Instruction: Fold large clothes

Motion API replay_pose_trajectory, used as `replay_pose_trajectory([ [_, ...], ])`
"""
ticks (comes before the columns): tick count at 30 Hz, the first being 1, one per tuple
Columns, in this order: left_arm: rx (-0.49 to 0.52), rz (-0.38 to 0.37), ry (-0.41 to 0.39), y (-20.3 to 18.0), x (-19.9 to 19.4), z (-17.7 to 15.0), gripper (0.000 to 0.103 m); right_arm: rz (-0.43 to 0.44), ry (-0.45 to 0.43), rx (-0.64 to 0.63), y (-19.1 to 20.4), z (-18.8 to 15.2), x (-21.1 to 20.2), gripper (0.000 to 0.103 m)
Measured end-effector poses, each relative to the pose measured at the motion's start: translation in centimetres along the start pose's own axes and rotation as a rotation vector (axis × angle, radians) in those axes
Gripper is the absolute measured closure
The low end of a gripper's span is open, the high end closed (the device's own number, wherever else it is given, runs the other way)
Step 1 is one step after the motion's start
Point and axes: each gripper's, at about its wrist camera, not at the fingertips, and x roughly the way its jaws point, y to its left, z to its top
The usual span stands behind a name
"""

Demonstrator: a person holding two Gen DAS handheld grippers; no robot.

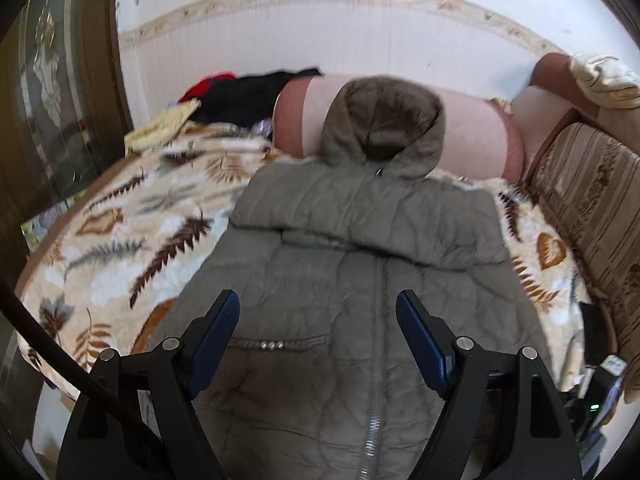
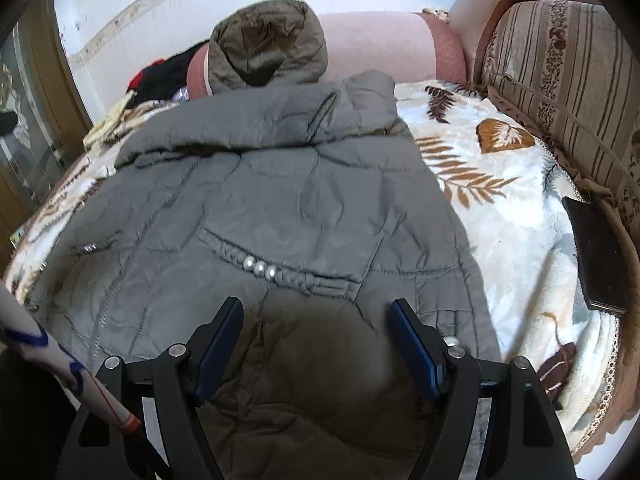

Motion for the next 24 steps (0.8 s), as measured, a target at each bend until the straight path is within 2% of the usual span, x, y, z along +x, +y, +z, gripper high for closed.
replay_pose_trajectory([
  [10, -0.061, 0.052, 0.078, 5.5, 7.8, -2.2, 0.023, 0.01, -0.027, -0.001, 0.1, -0.6, -0.2, 0.023],
  [13, -0.093, 0.08, 0.137, 7.5, 10.9, -3.3, 0.023, -0.007, -0.016, -0.036, 0.7, -0.8, -0.2, 0.023],
  [15, -0.127, 0.095, 0.215, 8.9, 13.3, -4.5, 0.023, -0.002, -0.011, -0.04, 1.0, -0.5, -0.5, 0.023],
  [17, -0.157, 0.077, 0.248, 9.6, 14.3, -5.0, 0.023, 0.011, -0.016, -0.034, 1.1, 0.1, -0.9, 0.023],
  [20, -0.15, 0.065, 0.185, 9.5, 13.6, -3.8, 0.023, 0.027, -0.035, -0.031, 1.3, 2.0, -2.1, 0.023],
  [24, -0.123, 0.063, 0.132, 8.5, 14.3, -0.4, 0.023, 0.051, -0.052, -0.019, 1.3, 6.7, -3.6, 0.023],
])
